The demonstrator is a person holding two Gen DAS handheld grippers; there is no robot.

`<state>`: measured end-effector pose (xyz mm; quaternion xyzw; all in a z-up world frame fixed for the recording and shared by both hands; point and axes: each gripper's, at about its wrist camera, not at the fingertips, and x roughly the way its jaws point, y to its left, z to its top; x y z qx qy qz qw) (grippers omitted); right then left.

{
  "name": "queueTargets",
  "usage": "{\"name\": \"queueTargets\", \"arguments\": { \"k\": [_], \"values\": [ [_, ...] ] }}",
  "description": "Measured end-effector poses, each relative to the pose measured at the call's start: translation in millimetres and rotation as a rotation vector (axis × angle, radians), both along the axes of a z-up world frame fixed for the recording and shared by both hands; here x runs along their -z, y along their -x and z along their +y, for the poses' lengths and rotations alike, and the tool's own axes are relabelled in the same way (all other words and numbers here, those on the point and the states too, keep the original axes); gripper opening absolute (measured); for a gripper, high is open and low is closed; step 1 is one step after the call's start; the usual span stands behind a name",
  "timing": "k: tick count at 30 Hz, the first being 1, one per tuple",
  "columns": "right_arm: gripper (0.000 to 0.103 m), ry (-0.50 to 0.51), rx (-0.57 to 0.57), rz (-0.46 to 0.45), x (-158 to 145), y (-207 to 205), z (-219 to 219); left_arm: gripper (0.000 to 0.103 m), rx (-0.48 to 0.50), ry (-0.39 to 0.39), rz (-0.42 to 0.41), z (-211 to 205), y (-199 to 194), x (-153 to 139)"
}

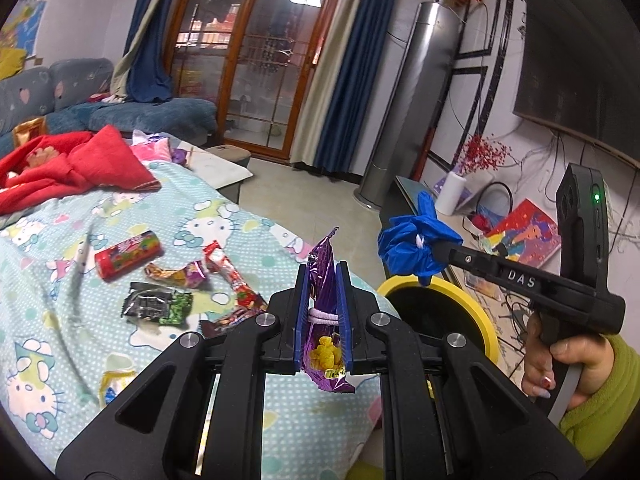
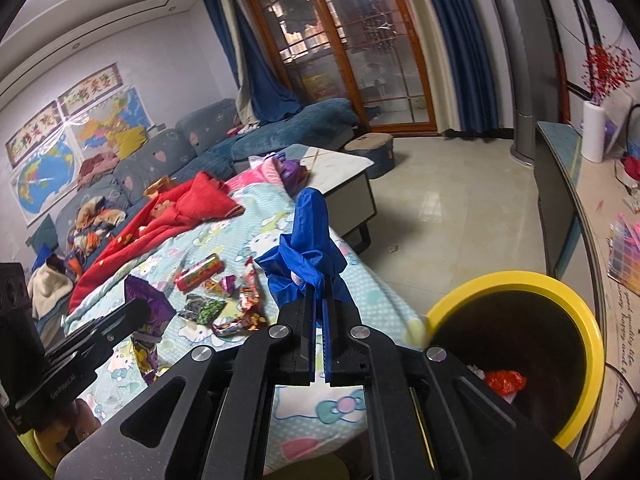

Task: Collect trash
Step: 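Carry the glove and purple wrapper over the yellow bin and open both tools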

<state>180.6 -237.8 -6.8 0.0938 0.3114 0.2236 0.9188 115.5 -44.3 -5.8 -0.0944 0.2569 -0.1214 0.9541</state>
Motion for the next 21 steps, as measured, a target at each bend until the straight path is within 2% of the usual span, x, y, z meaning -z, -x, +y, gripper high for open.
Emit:
{"name": "queueTargets", "arguments": {
  "k": [21],
  "values": [
    [0.003, -0.023, 0.166, 0.032, 16, 2, -72, 0.008, 0.157, -0.063, 0.022, -69, -10, 10]
  ]
}}
